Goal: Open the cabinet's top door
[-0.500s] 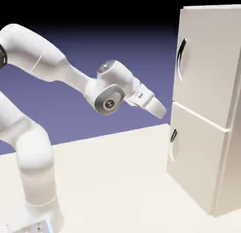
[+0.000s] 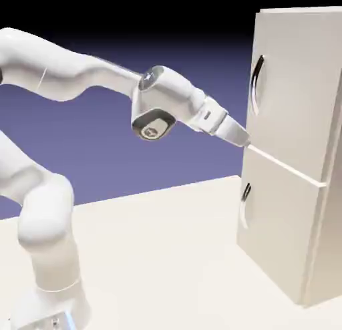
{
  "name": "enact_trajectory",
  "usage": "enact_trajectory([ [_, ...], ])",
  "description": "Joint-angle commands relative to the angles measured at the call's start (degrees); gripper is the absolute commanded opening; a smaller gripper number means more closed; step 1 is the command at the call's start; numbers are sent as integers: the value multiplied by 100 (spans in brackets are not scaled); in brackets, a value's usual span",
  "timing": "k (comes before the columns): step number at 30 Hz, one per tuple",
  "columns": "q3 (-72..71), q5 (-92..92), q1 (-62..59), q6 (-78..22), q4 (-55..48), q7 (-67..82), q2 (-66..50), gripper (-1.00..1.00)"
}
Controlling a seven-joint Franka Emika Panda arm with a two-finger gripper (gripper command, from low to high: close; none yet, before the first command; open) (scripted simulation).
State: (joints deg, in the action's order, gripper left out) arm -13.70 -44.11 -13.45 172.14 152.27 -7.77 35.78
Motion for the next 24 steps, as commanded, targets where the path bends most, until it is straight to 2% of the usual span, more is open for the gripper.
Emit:
enact_trajectory([
  [1,-78,-250,-80,-11,-49,196,18,0],
  [24,-1859,-5982,-1918,-253,-1184,4704,423,0],
])
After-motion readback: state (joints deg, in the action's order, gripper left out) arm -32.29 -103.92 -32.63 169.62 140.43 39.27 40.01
